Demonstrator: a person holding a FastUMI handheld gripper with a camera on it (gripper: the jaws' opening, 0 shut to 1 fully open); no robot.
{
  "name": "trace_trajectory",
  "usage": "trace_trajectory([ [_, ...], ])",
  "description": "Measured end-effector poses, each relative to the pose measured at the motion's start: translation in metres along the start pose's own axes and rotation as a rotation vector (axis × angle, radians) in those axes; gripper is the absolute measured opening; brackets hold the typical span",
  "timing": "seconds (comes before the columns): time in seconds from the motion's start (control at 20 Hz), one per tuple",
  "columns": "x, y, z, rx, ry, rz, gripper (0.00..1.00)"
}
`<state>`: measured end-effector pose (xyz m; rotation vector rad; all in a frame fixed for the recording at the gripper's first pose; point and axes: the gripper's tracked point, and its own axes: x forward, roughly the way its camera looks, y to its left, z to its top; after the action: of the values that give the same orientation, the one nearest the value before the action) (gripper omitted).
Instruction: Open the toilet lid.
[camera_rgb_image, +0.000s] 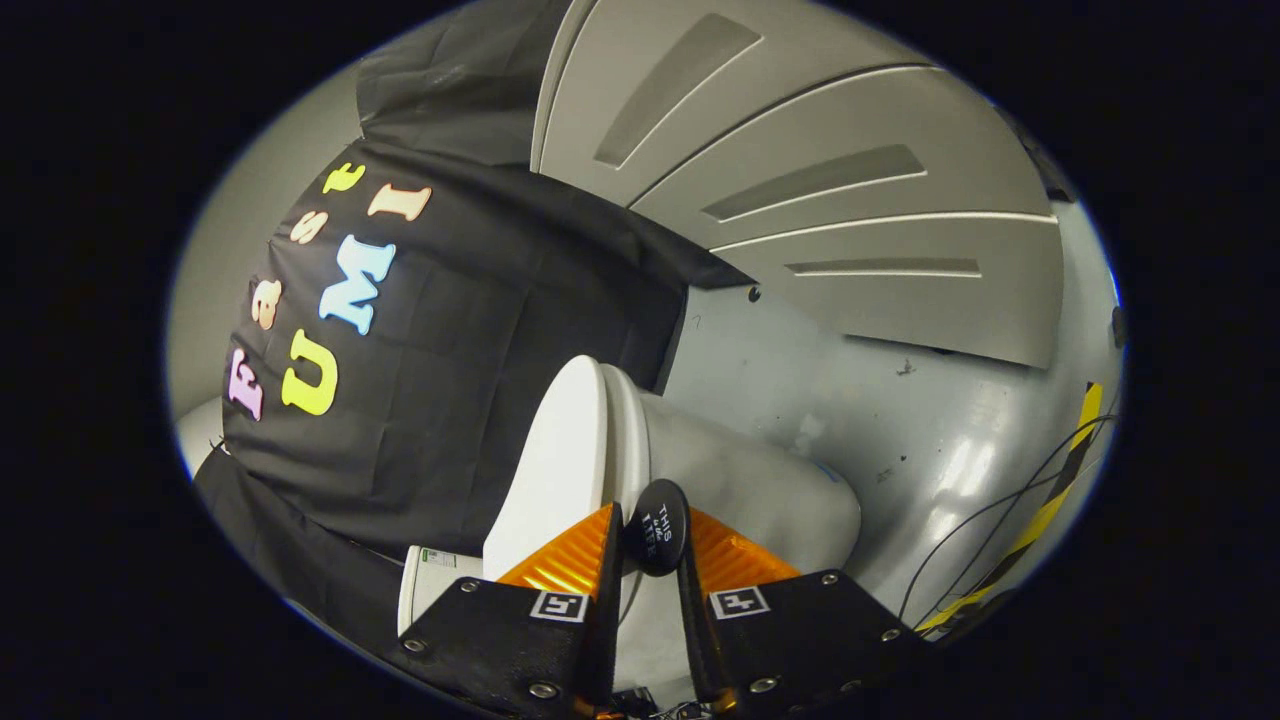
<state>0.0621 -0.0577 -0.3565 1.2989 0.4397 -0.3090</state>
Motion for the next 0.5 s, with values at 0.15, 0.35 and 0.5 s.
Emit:
trace_trajectory([
  [0.15,-0.005,0.006,0.003,0.019,-0.003,0.017,0.23],
  [0.35,-0.002,0.009,0.002,0.022,0.003,0.011,0.05],
  [0.5,-0.004,0.015,-0.001,-0.010,0.030,-0.014,0.00],
])
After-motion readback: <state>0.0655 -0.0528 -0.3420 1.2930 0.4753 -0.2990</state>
